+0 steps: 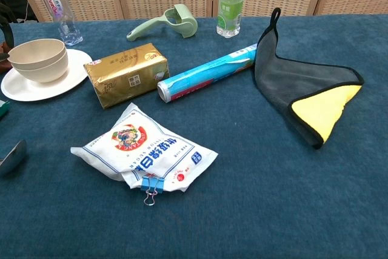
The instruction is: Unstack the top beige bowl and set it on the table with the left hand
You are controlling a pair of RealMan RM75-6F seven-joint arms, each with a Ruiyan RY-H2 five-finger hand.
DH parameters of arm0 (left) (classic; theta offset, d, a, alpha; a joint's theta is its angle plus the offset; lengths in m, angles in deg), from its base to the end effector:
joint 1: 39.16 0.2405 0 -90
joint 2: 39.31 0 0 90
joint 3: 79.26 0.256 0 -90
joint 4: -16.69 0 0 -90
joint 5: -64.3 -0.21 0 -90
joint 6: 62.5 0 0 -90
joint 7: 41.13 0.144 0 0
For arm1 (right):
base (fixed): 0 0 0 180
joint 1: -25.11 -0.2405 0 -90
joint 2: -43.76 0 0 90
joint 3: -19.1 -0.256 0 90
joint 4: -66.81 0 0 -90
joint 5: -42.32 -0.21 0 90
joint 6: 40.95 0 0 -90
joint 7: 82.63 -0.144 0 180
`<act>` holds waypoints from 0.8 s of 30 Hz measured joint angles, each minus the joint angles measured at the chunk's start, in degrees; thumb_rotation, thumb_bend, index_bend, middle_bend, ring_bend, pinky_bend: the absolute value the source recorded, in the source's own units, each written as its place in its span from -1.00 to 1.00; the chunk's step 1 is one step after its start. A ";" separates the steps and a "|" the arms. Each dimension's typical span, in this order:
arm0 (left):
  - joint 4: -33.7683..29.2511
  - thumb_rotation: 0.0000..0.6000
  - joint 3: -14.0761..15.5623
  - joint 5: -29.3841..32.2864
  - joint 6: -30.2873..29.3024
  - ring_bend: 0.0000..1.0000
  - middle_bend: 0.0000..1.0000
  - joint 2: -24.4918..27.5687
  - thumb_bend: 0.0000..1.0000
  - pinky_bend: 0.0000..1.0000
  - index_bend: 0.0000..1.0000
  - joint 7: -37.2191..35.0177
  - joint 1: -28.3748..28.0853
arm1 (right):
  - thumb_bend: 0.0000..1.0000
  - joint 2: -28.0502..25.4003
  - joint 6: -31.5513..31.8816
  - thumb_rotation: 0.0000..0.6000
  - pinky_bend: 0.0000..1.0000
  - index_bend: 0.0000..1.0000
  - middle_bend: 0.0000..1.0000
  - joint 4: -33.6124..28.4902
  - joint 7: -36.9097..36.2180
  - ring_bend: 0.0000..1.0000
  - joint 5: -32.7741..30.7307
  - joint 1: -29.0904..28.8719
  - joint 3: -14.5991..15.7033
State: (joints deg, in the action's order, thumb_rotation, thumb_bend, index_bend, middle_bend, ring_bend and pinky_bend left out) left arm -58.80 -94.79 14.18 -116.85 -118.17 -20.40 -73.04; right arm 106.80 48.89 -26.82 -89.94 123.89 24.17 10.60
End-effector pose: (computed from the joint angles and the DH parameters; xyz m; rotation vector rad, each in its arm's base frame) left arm -0.2770 0.3759 0.0906 -1.4207 -0.9959 -0.6532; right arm -0.3174 -0.1773 0.1926 1.1376 -0.9230 1.0379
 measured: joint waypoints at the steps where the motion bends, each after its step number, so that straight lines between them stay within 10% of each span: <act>1: 0.55 1.00 0.09 0.11 0.13 -1.00 -1.00 -0.30 -0.33 -1.00 0.04 -0.03 -0.26 | -1.00 0.00 -0.08 1.00 -1.00 -1.00 -1.00 0.01 -0.03 -1.00 0.01 -0.02 0.02; 24: 9.35 1.00 1.86 1.93 4.31 -1.00 -1.00 -5.65 -0.26 -1.00 0.12 -1.81 -2.93 | -1.00 0.06 -0.78 1.00 -1.00 -1.00 -1.00 0.21 -0.66 -1.00 -0.58 -0.19 -0.17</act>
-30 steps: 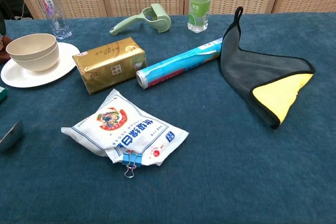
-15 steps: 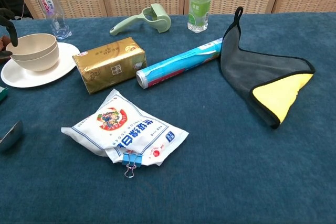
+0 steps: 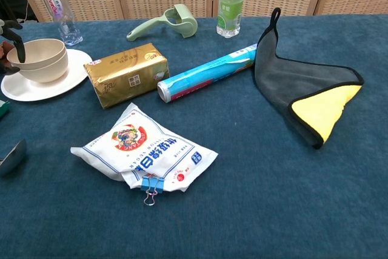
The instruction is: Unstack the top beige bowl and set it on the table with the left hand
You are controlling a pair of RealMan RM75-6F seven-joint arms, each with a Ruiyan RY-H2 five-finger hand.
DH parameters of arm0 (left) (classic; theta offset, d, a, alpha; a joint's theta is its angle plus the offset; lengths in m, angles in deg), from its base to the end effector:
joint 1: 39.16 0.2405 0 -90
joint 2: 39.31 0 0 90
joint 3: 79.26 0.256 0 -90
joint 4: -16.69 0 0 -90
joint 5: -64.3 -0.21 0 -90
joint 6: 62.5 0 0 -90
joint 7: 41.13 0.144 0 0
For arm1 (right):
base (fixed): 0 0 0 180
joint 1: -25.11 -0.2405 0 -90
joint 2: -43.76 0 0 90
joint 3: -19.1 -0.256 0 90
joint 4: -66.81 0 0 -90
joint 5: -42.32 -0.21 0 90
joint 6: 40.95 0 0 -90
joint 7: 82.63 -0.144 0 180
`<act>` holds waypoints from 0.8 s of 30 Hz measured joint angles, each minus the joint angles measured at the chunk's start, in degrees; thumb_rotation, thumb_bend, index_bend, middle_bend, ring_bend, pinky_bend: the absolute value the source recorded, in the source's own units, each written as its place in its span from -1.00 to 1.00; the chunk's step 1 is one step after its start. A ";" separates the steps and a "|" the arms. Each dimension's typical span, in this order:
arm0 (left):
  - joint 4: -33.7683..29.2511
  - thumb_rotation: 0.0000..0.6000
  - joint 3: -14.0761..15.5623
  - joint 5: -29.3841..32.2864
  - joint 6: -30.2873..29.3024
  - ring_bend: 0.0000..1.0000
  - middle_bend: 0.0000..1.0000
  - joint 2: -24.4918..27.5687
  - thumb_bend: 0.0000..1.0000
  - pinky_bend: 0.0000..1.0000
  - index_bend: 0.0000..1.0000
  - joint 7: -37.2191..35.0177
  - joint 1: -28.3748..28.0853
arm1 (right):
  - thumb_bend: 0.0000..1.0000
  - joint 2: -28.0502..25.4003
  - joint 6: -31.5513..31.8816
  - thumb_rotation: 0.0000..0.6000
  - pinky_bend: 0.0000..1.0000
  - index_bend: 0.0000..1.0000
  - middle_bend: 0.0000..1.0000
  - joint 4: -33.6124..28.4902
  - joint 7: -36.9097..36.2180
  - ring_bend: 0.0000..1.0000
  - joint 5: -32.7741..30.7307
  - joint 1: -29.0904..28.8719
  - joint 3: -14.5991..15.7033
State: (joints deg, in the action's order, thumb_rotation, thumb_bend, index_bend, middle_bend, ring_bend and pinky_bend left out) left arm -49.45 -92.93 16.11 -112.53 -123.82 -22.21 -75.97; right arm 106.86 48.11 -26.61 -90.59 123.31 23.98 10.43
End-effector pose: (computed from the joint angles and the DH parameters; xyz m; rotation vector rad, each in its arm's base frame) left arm -0.2892 0.3891 0.0637 -1.4378 -1.0395 -0.5997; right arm -0.3193 -0.1791 0.1918 1.1321 -0.9393 1.0374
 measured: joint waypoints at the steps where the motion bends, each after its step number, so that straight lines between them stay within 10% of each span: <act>1: 0.23 1.00 -0.02 0.29 0.33 -1.00 -1.00 -0.28 -0.23 -1.00 0.16 -0.16 -0.12 | -1.00 -0.01 0.00 1.00 -1.00 -1.00 -1.00 -0.01 -0.10 -1.00 0.01 0.01 0.01; 24: -6.64 1.00 -1.12 -2.87 -4.52 -1.00 -1.00 3.75 -0.04 -1.00 0.43 -4.97 1.81 | -1.00 0.20 -0.09 1.00 -1.00 -1.00 -1.00 -0.14 0.21 -1.00 0.26 -0.02 0.17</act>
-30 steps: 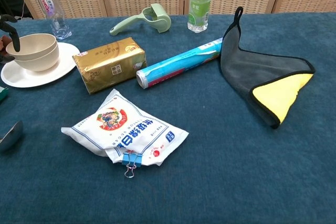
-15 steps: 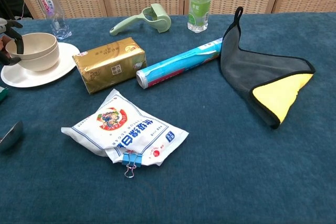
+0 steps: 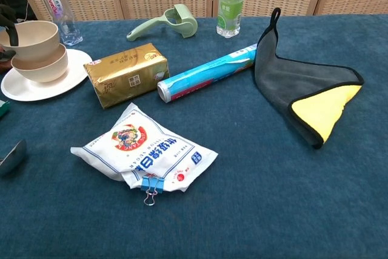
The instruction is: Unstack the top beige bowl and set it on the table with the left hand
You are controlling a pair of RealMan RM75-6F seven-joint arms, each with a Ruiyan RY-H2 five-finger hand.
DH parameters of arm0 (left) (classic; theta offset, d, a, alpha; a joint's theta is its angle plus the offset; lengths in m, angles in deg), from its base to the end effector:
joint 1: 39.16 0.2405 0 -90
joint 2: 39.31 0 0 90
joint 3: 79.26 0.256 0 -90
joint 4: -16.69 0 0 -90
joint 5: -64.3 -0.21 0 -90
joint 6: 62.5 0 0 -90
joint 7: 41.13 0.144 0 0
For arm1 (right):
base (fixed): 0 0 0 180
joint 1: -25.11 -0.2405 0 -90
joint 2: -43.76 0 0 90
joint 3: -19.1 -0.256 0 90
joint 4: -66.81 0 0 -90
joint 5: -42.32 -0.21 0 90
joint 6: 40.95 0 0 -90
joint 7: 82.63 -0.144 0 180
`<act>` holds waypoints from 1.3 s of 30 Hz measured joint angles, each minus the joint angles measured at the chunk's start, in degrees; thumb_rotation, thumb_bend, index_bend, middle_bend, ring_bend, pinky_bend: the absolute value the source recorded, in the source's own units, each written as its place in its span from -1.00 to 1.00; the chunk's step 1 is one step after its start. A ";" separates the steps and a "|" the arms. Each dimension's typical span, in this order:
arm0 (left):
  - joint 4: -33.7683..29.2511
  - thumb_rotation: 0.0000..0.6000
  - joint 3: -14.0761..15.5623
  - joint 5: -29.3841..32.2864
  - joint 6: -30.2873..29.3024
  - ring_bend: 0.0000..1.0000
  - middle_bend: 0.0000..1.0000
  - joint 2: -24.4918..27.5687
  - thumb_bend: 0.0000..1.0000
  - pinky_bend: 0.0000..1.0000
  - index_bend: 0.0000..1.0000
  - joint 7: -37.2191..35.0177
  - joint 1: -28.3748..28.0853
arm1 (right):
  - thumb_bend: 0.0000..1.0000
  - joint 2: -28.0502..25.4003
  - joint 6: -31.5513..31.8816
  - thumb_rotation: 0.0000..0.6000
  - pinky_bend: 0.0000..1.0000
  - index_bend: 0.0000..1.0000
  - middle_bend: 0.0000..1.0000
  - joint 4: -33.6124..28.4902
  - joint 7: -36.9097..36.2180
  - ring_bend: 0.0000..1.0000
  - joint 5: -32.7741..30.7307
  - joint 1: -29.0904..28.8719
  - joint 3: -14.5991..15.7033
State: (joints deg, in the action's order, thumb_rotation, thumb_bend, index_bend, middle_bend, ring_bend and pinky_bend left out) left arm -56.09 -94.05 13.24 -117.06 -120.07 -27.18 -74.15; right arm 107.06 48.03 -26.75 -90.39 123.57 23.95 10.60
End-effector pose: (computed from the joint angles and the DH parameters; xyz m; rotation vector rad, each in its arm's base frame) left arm -0.2756 0.3812 0.0832 -1.3887 -1.0557 -0.7350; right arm -0.3183 -0.1788 0.1896 1.1379 -0.9434 1.0384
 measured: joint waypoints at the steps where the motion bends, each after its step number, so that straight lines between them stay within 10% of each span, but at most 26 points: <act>1: -1.50 1.00 -0.05 -1.02 -0.71 -1.00 -1.00 0.83 -0.05 -1.00 0.45 -0.68 0.35 | -1.00 0.03 0.02 1.00 -1.00 -1.00 -1.00 -0.01 0.04 -1.00 0.04 0.00 0.01; 13: -16.97 1.00 8.03 -16.57 -6.47 -1.00 -1.00 7.43 -0.08 -1.00 0.47 -3.33 5.88 | -1.00 -0.01 0.31 1.00 -1.00 -1.00 -1.00 -0.47 0.28 -1.00 0.36 0.15 0.18; 27: -8.64 1.00 13.09 -23.59 -6.96 -1.00 -1.00 -0.02 -0.19 -1.00 0.46 -5.31 8.20 | -1.00 -0.45 0.31 1.00 -1.00 -1.00 -1.00 -0.73 -0.39 -1.00 0.05 0.24 -0.05; 32: -8.40 1.00 13.26 -23.20 -5.84 -1.00 -1.00 -0.16 -0.65 -1.00 -0.08 -4.91 8.13 | -1.00 -0.57 0.40 1.00 -1.00 -1.00 -1.00 -0.76 -0.58 -1.00 -0.06 0.30 -0.16; 39: -14.01 1.00 13.95 -24.74 -8.11 -1.00 -1.00 4.85 -0.81 -1.00 -0.25 -5.37 9.56 | -1.00 -0.65 0.26 1.00 -1.00 -1.00 -1.00 -0.92 -0.83 -1.00 -0.01 0.26 -0.13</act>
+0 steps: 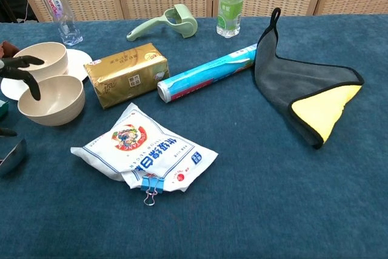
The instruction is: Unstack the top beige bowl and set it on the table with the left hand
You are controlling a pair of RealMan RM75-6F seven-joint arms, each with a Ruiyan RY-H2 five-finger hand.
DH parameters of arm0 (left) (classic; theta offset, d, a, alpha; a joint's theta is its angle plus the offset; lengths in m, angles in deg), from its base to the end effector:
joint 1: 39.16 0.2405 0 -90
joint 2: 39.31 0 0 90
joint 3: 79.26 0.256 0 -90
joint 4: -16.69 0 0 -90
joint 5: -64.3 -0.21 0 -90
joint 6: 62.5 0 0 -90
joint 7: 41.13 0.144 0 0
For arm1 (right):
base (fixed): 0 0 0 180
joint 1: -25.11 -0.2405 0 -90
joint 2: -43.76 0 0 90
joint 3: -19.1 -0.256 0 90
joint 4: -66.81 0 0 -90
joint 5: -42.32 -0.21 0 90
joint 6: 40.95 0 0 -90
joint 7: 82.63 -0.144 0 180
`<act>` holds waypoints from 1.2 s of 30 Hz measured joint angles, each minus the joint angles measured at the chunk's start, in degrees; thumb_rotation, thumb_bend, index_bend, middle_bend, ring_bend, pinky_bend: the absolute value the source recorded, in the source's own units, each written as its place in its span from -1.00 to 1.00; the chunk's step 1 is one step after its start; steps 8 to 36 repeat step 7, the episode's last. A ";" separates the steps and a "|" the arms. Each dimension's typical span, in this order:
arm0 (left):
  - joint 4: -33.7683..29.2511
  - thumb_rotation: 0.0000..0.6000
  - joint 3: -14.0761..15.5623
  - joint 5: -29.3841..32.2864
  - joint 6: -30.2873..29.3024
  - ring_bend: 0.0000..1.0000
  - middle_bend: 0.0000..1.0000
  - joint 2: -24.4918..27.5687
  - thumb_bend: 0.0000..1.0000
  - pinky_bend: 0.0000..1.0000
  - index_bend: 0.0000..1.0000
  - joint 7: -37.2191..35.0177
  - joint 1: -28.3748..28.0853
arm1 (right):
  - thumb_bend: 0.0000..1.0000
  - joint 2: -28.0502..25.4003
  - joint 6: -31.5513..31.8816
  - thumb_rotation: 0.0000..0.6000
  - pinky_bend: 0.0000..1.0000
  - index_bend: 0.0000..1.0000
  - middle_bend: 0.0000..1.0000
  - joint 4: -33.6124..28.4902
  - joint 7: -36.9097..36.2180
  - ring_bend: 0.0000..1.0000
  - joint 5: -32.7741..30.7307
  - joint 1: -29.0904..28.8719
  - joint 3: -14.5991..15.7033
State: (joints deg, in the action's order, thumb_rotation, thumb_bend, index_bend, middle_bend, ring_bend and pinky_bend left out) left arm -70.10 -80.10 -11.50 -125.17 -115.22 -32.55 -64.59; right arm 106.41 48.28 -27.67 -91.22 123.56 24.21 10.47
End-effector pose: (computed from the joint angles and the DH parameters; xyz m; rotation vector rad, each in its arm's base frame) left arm -0.2701 0.2702 0.0503 -1.7538 -1.0063 -0.7703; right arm -0.3163 -0.1776 0.1925 1.1268 -0.9530 1.0546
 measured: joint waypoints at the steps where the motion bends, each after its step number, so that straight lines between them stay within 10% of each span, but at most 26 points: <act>1: -1.00 1.00 0.08 -0.32 -1.07 -1.00 -1.00 1.04 -0.81 -1.00 -0.29 0.04 0.51 | -1.00 0.00 0.00 1.00 -1.00 -1.00 -1.00 -0.03 0.02 -1.00 0.03 0.00 0.02; 7: -4.95 1.00 0.11 -1.72 -8.87 -1.00 -1.00 4.01 -0.84 -1.00 -0.73 0.25 4.27 | -1.00 0.03 0.31 1.00 -1.00 -1.00 -1.00 -0.24 0.34 -1.00 0.40 0.07 0.12; 36: -4.95 1.00 0.11 -1.72 -8.87 -1.00 -1.00 4.01 -0.84 -1.00 -0.73 0.25 4.27 | -1.00 0.03 0.31 1.00 -1.00 -1.00 -1.00 -0.24 0.34 -1.00 0.40 0.07 0.12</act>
